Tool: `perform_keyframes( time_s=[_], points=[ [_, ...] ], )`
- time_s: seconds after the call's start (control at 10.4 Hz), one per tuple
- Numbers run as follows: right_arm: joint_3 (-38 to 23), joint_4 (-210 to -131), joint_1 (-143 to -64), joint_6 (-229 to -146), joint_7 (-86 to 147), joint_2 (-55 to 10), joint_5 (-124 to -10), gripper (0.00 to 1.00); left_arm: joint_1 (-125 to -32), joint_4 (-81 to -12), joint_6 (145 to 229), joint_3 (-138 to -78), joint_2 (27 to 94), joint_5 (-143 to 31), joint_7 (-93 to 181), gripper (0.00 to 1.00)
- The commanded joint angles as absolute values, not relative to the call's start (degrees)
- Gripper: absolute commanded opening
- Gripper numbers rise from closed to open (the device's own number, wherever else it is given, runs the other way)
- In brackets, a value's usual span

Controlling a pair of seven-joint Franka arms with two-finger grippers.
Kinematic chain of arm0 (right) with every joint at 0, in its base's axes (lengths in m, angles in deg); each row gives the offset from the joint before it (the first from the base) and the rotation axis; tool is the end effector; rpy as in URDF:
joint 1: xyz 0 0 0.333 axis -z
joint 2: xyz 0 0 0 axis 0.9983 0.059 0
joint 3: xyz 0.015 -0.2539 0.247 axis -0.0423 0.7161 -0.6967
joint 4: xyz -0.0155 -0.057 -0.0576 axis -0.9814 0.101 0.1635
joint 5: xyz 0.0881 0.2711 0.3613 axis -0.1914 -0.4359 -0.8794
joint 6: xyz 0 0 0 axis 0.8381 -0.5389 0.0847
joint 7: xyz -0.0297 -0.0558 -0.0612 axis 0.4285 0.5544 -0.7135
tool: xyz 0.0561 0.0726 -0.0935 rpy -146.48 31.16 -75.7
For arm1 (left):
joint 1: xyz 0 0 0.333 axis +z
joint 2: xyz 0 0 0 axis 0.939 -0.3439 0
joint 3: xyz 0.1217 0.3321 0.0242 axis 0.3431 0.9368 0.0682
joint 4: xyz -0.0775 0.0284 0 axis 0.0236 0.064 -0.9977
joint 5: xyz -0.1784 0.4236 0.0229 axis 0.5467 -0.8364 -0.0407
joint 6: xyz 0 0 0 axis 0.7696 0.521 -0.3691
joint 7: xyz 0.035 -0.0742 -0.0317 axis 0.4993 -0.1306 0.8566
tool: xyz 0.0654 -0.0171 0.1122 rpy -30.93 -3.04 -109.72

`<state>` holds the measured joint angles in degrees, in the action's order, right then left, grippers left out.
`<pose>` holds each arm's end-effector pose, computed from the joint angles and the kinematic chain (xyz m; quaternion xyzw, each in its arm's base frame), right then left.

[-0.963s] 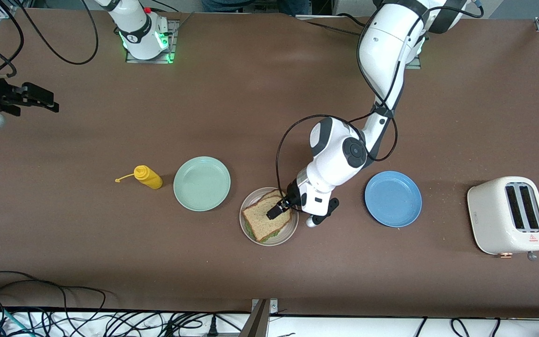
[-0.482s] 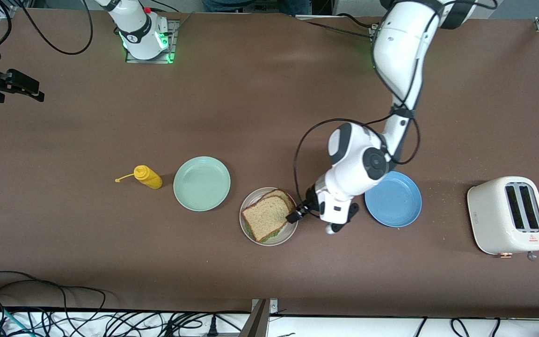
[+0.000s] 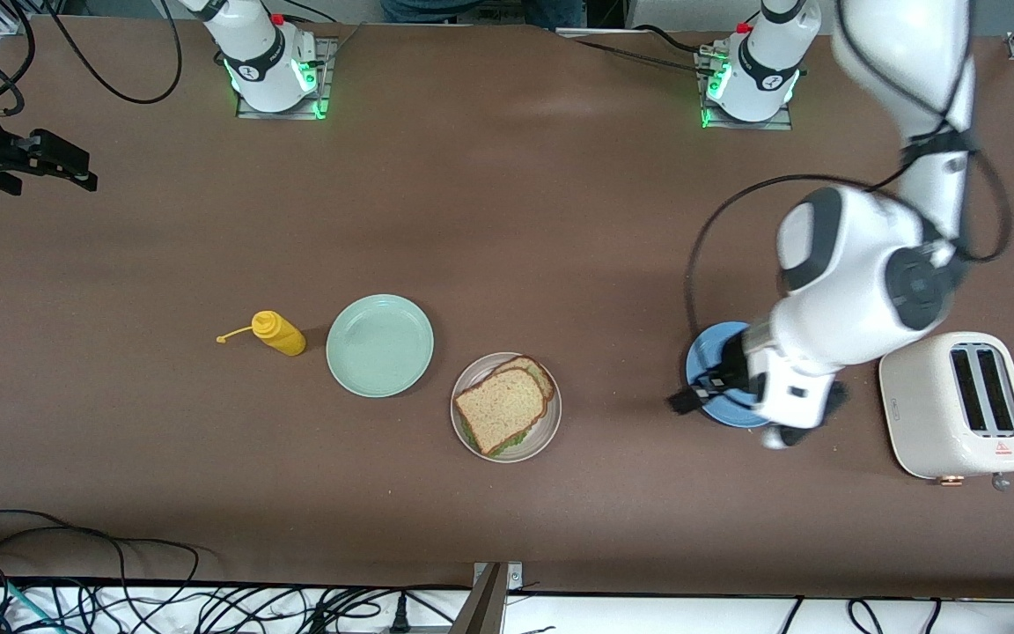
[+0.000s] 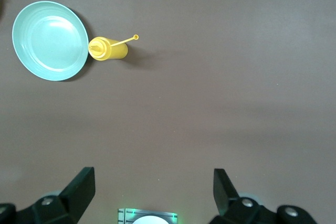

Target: Make sandwich on beige plate with both arms

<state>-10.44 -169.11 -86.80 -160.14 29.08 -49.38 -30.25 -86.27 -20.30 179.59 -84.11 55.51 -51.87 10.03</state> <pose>0.5914 -0.0274 0.6071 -0.9982 -0.0336 0.0497 0.0046 0.7905 -0.1863 0.4476 0.9550 0.2794 0.0102 0.0993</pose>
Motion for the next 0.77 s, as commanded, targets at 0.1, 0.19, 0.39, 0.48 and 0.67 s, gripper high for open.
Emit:
perform_keyframes(
  time_s=[0.1,0.19,0.39,0.48,0.67],
  points=[
    [-10.5,-169.3,-86.5,-160.8,30.4,-50.0,-30.2,1.00,-80.6,-21.7,172.4,-84.6,62.3,-59.8,21.1,1.00],
    [-10.4,-169.2,-86.5,-160.7,30.5,-50.0,-30.2,1.00,-79.0,-21.6,170.5,-84.5,63.7,-61.7,25.0,1.00],
    [-10.3,-169.2,-86.5,-160.8,30.5,-50.0,-30.3,1.00,-76.2,-21.7,163.1,-84.6,67.4,-61.5,33.7,1.00],
    [-10.3,-169.2,-86.5,-161.0,30.5,-50.0,-30.4,1.00,-75.8,-22.2,158.9,-84.6,68.8,-61.4,37.3,1.00],
    [-10.3,-169.2,-86.5,-160.9,30.4,-50.0,-30.8,1.00,-74.7,-23.0,158.1,-84.7,70.4,-61.0,38.5,1.00]
  ],
)
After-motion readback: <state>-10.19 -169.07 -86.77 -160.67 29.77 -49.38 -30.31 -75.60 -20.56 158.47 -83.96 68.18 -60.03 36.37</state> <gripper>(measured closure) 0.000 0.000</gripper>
